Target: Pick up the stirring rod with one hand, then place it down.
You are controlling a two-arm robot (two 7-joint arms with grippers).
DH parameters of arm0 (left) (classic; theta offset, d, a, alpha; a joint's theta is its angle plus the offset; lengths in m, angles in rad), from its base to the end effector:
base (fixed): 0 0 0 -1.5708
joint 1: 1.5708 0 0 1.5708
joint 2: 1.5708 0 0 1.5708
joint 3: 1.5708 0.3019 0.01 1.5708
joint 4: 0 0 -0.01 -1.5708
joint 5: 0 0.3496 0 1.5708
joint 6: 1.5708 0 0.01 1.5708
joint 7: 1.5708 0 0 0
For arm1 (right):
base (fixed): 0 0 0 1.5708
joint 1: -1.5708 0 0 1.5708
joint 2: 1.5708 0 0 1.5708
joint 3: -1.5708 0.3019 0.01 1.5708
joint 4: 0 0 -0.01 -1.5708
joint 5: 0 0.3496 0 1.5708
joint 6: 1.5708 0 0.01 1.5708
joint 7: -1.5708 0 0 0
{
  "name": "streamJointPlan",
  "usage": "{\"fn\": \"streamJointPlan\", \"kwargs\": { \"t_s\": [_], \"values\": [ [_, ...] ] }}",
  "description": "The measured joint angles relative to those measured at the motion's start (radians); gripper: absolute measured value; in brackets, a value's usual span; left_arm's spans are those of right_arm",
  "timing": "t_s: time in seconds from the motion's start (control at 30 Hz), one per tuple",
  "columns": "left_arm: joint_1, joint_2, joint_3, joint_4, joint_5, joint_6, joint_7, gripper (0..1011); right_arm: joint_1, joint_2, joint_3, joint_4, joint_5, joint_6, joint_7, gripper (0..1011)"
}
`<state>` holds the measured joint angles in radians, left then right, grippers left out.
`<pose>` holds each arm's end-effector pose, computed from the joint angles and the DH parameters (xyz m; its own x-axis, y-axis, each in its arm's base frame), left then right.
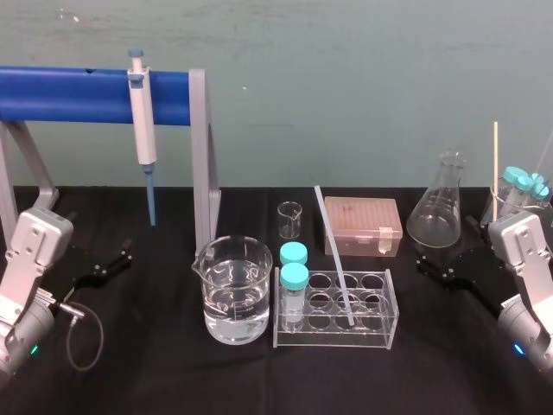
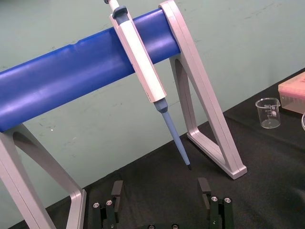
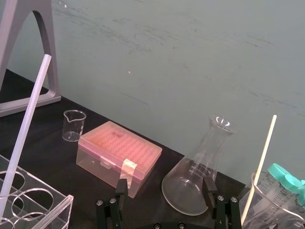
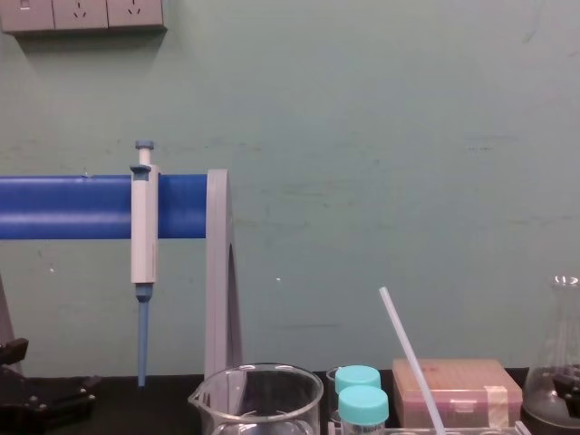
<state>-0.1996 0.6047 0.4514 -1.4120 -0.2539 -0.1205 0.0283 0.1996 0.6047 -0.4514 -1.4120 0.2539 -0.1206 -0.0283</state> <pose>0.3986 0.0787 -0.3196 0.2922 0.8803 0.3738 -0.9553 0.2873 0.0702 0.3986 -0.0787 -0.3196 0.2922 -0.8803 0.3738 0.9553 0.2873 -0.0701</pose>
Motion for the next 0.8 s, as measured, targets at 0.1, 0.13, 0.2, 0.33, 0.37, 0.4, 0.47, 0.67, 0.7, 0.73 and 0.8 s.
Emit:
{"fn": "streamJointPlan", "kwargs": {
  "t_s": [0.1, 0.13, 0.2, 0.33, 0.37, 0.4, 0.47, 0.67, 0.7, 0.73, 0.8],
  "values": [
    [0.000, 0.000, 0.000, 0.000, 0.000, 0.000, 0.000, 1000, 0.000, 0.000, 0.000, 0.000, 0.000, 0.000, 0.000, 1003],
    [0.000, 0.000, 0.000, 0.000, 0.000, 0.000, 0.000, 1000, 0.000, 0.000, 0.000, 0.000, 0.000, 0.000, 0.000, 1003],
    [0.000, 0.000, 0.000, 0.000, 0.000, 0.000, 0.000, 1000, 0.000, 0.000, 0.000, 0.000, 0.000, 0.000, 0.000, 1003],
    [0.000, 0.000, 0.000, 0.000, 0.000, 0.000, 0.000, 1000, 0.000, 0.000, 0.000, 0.000, 0.000, 0.000, 0.000, 1003],
    [0.000, 0.000, 0.000, 0.000, 0.000, 0.000, 0.000, 1000, 0.000, 0.000, 0.000, 0.000, 0.000, 0.000, 0.000, 1003],
    [0.000, 0.000, 0.000, 0.000, 0.000, 0.000, 0.000, 1000, 0.000, 0.000, 0.000, 0.000, 0.000, 0.000, 0.000, 1003],
    [0.000, 0.000, 0.000, 0.000, 0.000, 0.000, 0.000, 1000, 0.000, 0.000, 0.000, 0.000, 0.000, 0.000, 0.000, 1003],
    [0.000, 0.000, 0.000, 0.000, 0.000, 0.000, 0.000, 1000, 0.000, 0.000, 0.000, 0.000, 0.000, 0.000, 0.000, 1003],
    [0.000, 0.000, 0.000, 0.000, 0.000, 0.000, 0.000, 1000, 0.000, 0.000, 0.000, 0.000, 0.000, 0.000, 0.000, 1003],
    [0.000, 0.000, 0.000, 0.000, 0.000, 0.000, 0.000, 1000, 0.000, 0.000, 0.000, 0.000, 0.000, 0.000, 0.000, 1003],
    [0.000, 0.000, 0.000, 0.000, 0.000, 0.000, 0.000, 1000, 0.000, 0.000, 0.000, 0.000, 0.000, 0.000, 0.000, 1003]
  ]
}}
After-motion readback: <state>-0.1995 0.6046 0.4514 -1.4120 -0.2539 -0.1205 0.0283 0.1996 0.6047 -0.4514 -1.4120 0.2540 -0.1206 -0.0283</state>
